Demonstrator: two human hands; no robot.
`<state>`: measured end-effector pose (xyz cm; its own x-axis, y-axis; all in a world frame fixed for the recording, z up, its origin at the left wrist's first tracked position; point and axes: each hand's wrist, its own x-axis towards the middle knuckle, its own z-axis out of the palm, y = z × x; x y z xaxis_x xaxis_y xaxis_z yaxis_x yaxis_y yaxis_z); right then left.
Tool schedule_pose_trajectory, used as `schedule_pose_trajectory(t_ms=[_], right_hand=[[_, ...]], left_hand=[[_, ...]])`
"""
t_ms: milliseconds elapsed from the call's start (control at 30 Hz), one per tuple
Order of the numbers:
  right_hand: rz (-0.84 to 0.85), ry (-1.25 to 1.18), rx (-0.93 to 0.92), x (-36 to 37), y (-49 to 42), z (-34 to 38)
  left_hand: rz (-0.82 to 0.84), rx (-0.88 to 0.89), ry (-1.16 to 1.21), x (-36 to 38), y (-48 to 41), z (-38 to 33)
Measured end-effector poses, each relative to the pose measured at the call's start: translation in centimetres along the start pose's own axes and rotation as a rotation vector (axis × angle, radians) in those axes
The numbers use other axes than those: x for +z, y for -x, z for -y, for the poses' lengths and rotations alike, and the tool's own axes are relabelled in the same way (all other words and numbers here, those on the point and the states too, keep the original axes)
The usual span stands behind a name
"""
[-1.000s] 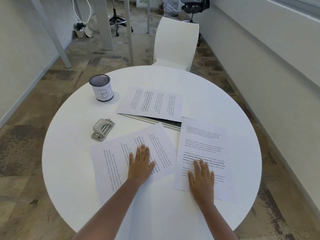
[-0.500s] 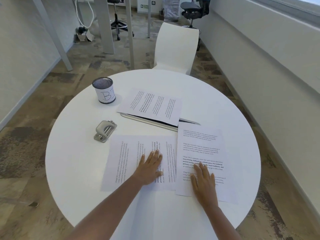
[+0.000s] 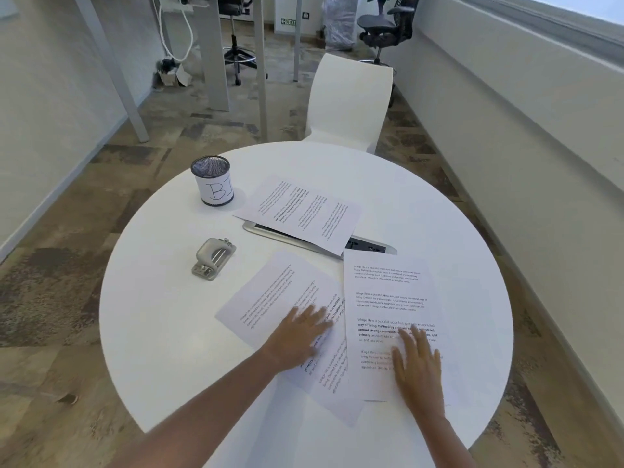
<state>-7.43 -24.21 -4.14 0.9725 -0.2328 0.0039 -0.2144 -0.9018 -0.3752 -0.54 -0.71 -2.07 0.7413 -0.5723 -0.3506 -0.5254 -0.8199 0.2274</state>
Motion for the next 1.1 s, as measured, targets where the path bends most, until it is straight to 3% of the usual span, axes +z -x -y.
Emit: schedule_pose_trajectory(t_ms=[67,167,300,567,933,1033,1100], right_hand=[[-0.055,0.039,0.056,-0.4,-0.2,-0.7],[-0.006,0.07,0.201,-1.0,-0.7,-1.8],[0.141,0.055,0.316,-1.1,-1.3,-2.6],[0.238,0.079,0.277,-1.0,-1.0,-1.3],[0.265,0.051,0.229,-1.2,0.5,-0.7],[0.167,-0.073,0.324,-1.8,0.2,-0.5],[0.128,-0.106,0.407,-2.2,-0.2,-0.5]], left_hand=[[-0.192,-0.234,0.067,0.7,1.2,-0.4],[-0.447,-0.508,0.103,1.2,2.6,-1.1],[-0.169,-0.676,0.229,2.2,2.9,0.3],[-0.009,-0.559,0.183,0.6,2.1,3.6],[0.065,-0.443,0.12,-0.3,1.5,5.6],[0.042,-0.328,0.156,-0.7,1.8,6.7],[-0.003,-0.341,0.134,-0.7,2.1,7.3]])
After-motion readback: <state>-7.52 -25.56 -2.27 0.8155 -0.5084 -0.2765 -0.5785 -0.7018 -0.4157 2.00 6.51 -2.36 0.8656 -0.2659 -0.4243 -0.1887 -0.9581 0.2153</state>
